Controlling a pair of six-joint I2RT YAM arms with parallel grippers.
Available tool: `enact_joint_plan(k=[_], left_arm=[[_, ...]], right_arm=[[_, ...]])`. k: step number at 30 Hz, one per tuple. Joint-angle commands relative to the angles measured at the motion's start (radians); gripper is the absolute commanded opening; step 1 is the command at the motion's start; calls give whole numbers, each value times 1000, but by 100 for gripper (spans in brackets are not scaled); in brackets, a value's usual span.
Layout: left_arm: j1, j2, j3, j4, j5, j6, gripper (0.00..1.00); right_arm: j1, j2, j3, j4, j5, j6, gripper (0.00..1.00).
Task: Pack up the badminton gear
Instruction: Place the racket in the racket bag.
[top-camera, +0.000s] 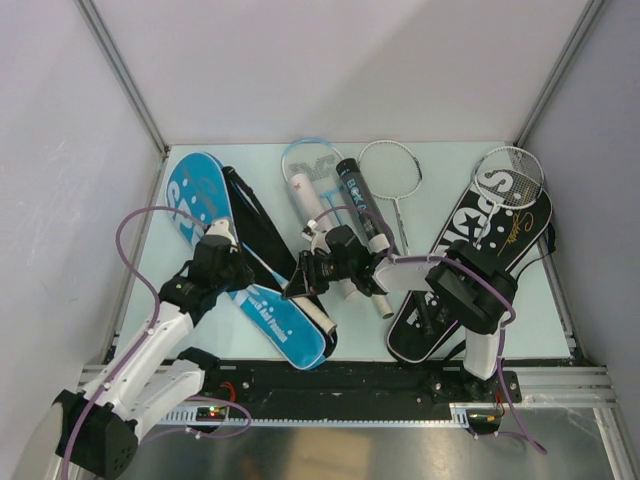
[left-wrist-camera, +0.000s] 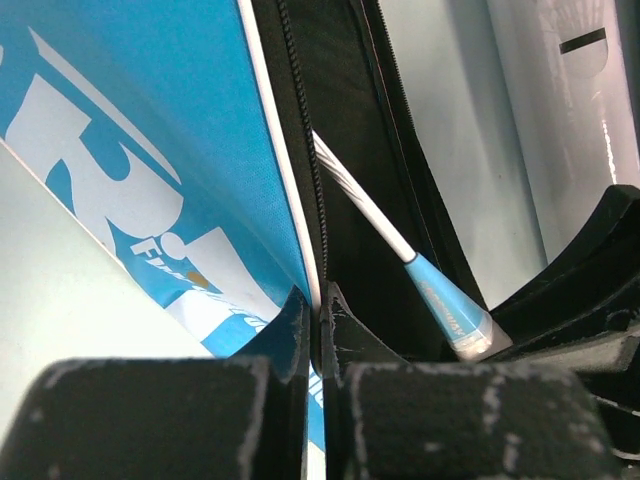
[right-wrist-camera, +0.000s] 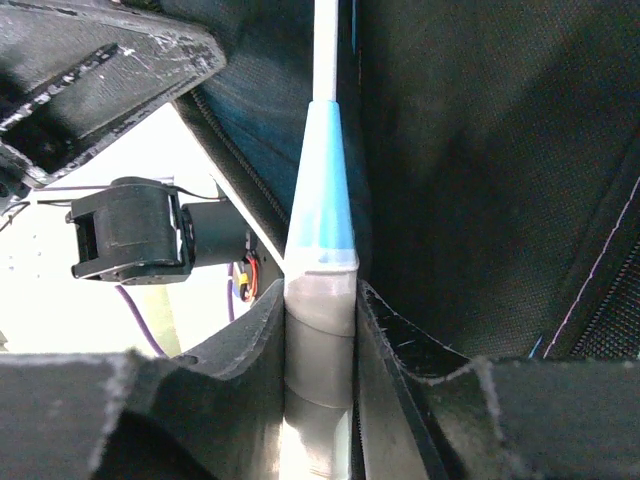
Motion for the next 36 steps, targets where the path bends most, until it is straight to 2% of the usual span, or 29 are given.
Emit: enact_joint_plan(k=[1,4,7,9,12,14,23,30,36], left_arm=[[7,5,35,-17,23,52,0],[7,4,39,-6,23,66,0],[7,-5,32,17,45,84,0],[7,-14,23,40,86,89,0],[6,-21,17,64,146,60,0],[6,-32,9,77,164,14,0],[7,-137,-59,179,211,-245,0],[8,-176,-112,225,171,-326,0],[9,-183,-120,236,148,-351,0]], right_arm=[[-17,-8,39,89,13,22,31],[-10,-6,39,85,26,23,34],[-7,-6,39,88,31,25,41],[-7,-3,39,93,41,26,36],[-1,7,39,106,71,26,18],[10,19,40,118,94,32,15],[80,64,38,157,260,56,13],[131,74,31,128,440,69,15],[140,96,30,142,485,90,16]])
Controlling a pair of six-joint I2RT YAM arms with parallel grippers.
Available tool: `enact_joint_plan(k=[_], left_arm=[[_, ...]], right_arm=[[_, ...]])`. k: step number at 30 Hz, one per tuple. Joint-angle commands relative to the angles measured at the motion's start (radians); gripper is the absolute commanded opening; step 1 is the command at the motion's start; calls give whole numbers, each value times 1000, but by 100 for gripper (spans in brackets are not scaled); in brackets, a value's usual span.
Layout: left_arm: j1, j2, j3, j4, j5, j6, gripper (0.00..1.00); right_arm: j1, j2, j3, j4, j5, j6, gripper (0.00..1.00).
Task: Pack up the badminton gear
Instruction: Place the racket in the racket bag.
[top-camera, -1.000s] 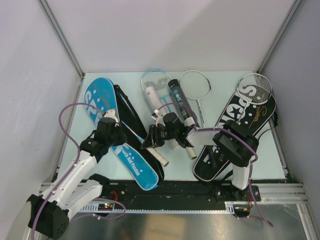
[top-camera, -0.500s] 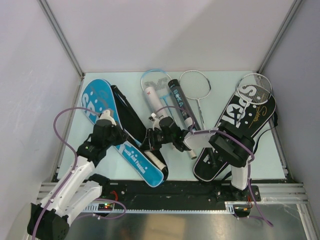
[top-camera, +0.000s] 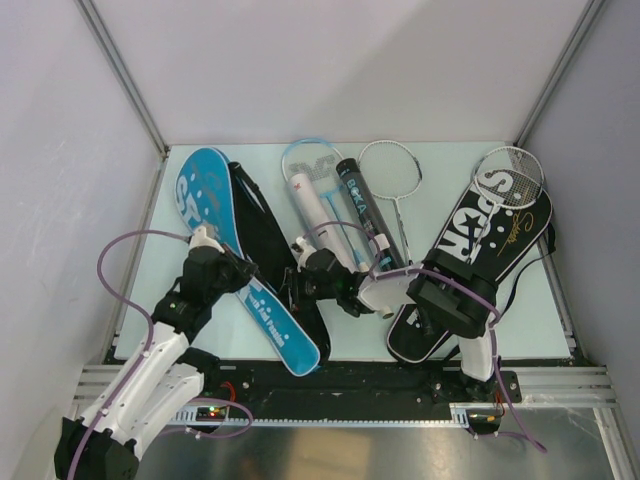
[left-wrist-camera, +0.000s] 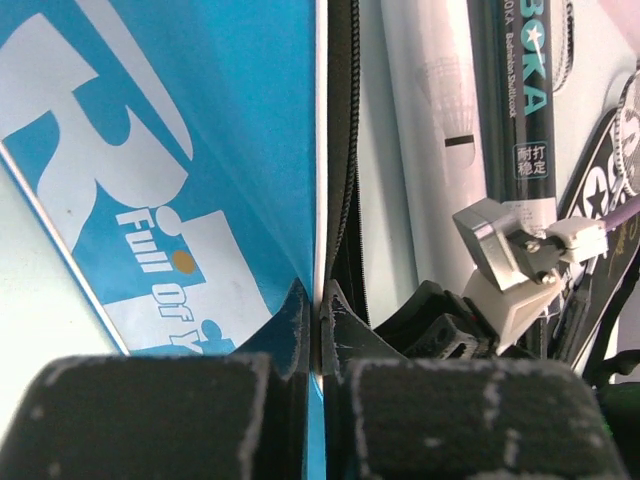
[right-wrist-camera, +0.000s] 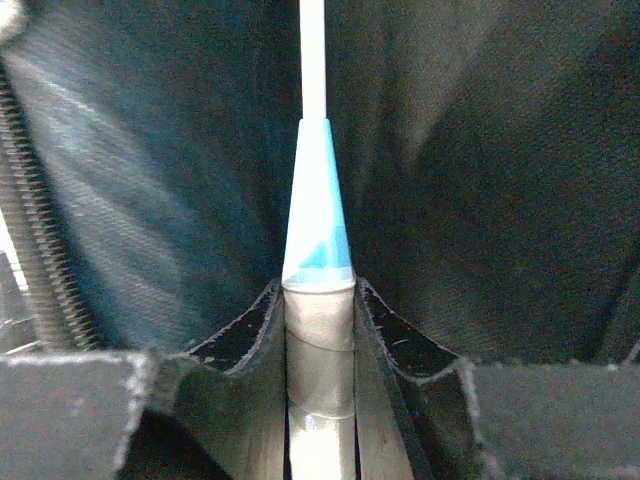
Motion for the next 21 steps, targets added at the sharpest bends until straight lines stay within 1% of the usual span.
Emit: enact_joint_plan(k=[1,6,10,14,17,21], left_arm=[[-14,-31,-2,77,89,-67,0],[-5,-6,-6,84,14,-50,0],[15,24,-8,82,-1,2,0],[47,50,-17,79,3,39,0],[69,66,-16,77,-2,76,0],[85,87,-5,73,-18,138,0]], right_arm=[[-5,29,29,56,205,55,18],[21,6,29,-2,247,34,31],[13,-84,29,-81,236,-22,44],[-23,-197,30,-186,183,-76,57],[-57,-285,30,-291,153,-115,61],[-110,-394,29,-400,117,-168,62]])
